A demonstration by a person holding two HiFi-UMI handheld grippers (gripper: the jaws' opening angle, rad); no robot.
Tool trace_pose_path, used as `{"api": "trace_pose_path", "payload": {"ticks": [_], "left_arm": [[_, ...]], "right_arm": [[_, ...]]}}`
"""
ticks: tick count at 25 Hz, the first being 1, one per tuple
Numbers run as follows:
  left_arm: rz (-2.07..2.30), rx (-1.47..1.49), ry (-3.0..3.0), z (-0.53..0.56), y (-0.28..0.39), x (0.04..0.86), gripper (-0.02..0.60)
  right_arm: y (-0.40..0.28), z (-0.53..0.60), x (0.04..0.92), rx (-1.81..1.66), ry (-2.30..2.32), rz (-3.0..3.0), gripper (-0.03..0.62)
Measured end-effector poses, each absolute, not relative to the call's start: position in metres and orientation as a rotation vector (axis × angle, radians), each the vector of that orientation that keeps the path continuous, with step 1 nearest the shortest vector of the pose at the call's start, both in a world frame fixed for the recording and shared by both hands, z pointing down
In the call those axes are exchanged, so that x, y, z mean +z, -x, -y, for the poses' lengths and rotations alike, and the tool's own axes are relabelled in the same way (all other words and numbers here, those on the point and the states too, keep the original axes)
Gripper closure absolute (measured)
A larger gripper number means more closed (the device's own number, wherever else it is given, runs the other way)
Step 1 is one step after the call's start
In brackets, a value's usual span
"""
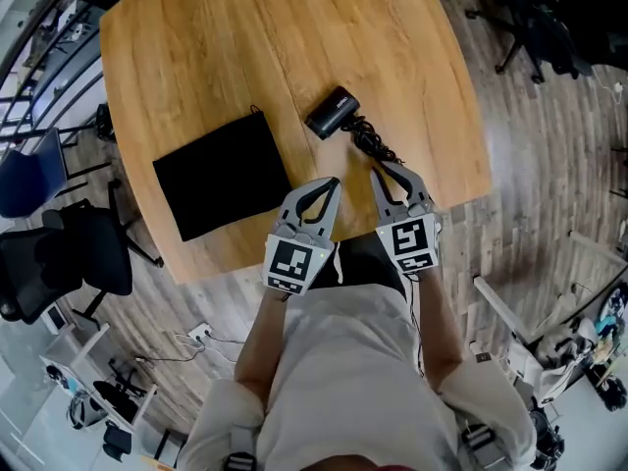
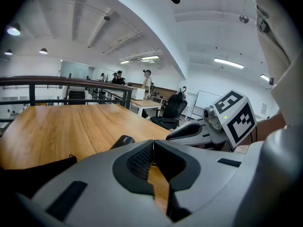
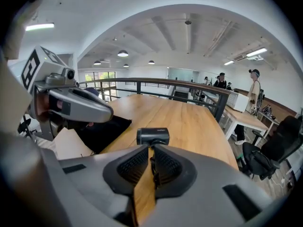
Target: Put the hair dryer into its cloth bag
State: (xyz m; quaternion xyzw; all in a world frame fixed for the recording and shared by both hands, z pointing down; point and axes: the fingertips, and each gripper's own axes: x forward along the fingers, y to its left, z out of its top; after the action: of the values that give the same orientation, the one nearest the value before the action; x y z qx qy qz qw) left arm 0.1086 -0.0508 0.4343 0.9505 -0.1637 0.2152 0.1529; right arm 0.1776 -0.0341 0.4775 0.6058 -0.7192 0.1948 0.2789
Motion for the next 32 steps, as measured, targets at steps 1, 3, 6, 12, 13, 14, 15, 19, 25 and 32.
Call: {"api": "trace_pose_path", "payload": {"ticks": [1,3,6,12,13,14,15,19,25,32], "left_arm": [[0.466,0.626,-2.721,0.052,-0.111,0.439,0.561],[0.461,0.642,-2.713,0.054,-0.116,0.448,0.560],[0.458,0.658,-2.699,0.056,-0.123,0.457,0.560],[0.453,0.683,-2.657,0.059,-0.134,0.478,0.560],[0.455,0.688,-2.652,0.060,-0.136,0.482,0.560],[0.458,0.692,-2.648,0.062,-0.138,0.485,0.560],[0.461,0.697,-2.644,0.063,-0.139,0.488,0.560],[0.475,0.712,-2.624,0.065,-0.145,0.499,0.560],[0.504,0.703,-2.577,0.072,-0.148,0.510,0.560],[0.526,0.715,-2.545,0.076,-0.146,0.520,0.560]], "right_arm": [[-0.181,0.036,0.483,0.523,-1.609,1.920,0.560],[-0.187,0.040,0.494,0.529,-1.584,1.906,0.492],[-0.196,0.042,0.506,0.539,-1.550,1.890,0.477],[-0.204,0.050,0.529,0.559,-1.465,1.894,0.433],[-0.204,0.051,0.533,0.570,-1.453,1.895,0.426],[-0.204,0.052,0.537,0.581,-1.441,1.897,0.420],[-0.204,0.053,0.541,0.590,-1.427,1.900,0.413],[-0.202,0.056,0.558,0.620,-1.367,1.911,0.376],[-0.199,0.063,0.582,0.669,-1.284,1.920,0.323],[-0.195,0.072,0.602,0.698,-1.224,1.913,0.312]]}}
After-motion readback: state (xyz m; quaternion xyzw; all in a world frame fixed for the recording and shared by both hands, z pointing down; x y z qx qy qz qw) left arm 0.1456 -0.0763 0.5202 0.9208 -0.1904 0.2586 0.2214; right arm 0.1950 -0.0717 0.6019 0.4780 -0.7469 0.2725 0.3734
